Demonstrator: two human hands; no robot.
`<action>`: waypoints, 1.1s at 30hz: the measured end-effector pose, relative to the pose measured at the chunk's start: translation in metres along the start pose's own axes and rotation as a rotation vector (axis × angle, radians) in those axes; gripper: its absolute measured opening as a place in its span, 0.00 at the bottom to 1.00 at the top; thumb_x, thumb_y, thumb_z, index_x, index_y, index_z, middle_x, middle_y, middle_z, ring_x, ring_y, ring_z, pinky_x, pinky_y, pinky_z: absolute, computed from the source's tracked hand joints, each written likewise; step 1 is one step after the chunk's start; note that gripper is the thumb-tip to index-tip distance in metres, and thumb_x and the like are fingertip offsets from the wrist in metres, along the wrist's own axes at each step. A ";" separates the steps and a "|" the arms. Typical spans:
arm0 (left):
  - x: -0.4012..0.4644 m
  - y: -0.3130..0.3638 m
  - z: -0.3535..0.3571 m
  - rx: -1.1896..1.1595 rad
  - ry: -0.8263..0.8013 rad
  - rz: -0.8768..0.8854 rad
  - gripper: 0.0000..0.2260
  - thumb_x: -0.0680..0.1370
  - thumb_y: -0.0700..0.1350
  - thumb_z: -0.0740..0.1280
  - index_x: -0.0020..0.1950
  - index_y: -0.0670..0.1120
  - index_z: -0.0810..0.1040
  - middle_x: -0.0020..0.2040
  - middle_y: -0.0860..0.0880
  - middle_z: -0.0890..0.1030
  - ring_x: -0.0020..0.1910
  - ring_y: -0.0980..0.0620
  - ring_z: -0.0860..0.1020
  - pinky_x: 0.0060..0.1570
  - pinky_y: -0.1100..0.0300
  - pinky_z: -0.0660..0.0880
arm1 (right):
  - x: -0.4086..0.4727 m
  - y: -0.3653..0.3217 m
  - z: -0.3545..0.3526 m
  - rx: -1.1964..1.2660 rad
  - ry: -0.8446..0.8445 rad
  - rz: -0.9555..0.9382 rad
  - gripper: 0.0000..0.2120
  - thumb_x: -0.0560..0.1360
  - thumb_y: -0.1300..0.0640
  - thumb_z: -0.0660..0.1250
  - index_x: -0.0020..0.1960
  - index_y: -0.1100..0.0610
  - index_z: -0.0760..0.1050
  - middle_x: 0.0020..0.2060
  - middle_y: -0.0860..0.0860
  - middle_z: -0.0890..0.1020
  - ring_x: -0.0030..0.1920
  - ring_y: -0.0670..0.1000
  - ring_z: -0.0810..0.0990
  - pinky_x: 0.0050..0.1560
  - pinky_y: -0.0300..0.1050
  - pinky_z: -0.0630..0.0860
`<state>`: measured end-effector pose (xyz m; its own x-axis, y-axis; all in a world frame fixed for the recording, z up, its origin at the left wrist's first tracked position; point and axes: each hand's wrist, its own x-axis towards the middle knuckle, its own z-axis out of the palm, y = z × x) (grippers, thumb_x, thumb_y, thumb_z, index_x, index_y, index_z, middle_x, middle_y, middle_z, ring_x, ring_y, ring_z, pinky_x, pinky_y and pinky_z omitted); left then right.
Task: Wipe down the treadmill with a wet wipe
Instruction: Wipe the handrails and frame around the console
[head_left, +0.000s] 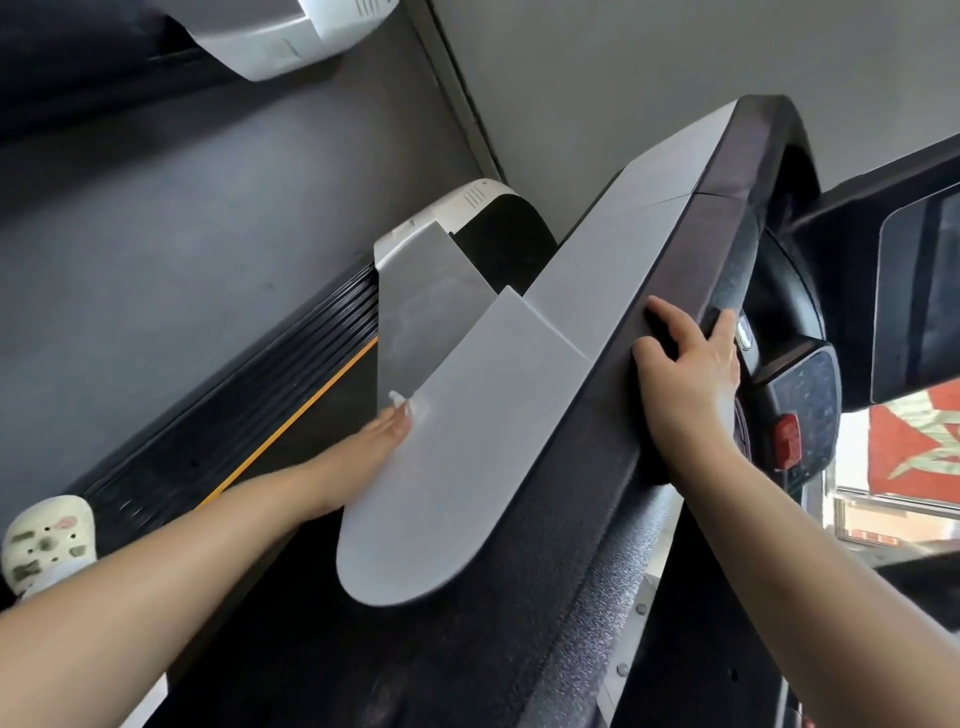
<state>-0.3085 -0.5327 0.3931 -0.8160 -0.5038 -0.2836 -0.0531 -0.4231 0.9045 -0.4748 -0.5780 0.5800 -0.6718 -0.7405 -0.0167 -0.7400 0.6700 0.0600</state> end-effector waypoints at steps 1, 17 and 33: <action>-0.006 -0.005 0.000 0.023 -0.029 0.027 0.24 0.82 0.55 0.44 0.77 0.49 0.47 0.78 0.52 0.50 0.76 0.54 0.48 0.74 0.54 0.46 | 0.000 0.000 0.000 0.002 0.000 0.001 0.22 0.75 0.55 0.58 0.67 0.41 0.69 0.75 0.49 0.53 0.74 0.52 0.53 0.65 0.45 0.58; 0.052 0.031 0.001 0.051 -0.072 -0.112 0.22 0.84 0.50 0.41 0.77 0.49 0.43 0.77 0.54 0.43 0.75 0.58 0.42 0.74 0.46 0.41 | -0.002 -0.003 -0.001 -0.005 -0.017 0.027 0.22 0.76 0.55 0.58 0.68 0.40 0.68 0.76 0.48 0.51 0.75 0.51 0.50 0.68 0.48 0.57; 0.064 0.024 0.006 -0.117 -0.039 -0.022 0.20 0.84 0.51 0.44 0.74 0.54 0.41 0.77 0.56 0.47 0.74 0.62 0.44 0.74 0.57 0.41 | -0.006 -0.006 -0.004 -0.001 -0.059 0.041 0.23 0.76 0.55 0.58 0.69 0.39 0.66 0.77 0.48 0.47 0.76 0.51 0.47 0.71 0.50 0.53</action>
<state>-0.3653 -0.5700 0.3987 -0.8372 -0.4648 -0.2883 -0.0054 -0.5200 0.8541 -0.4663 -0.5778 0.5839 -0.7026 -0.7078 -0.0731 -0.7115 0.6998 0.0632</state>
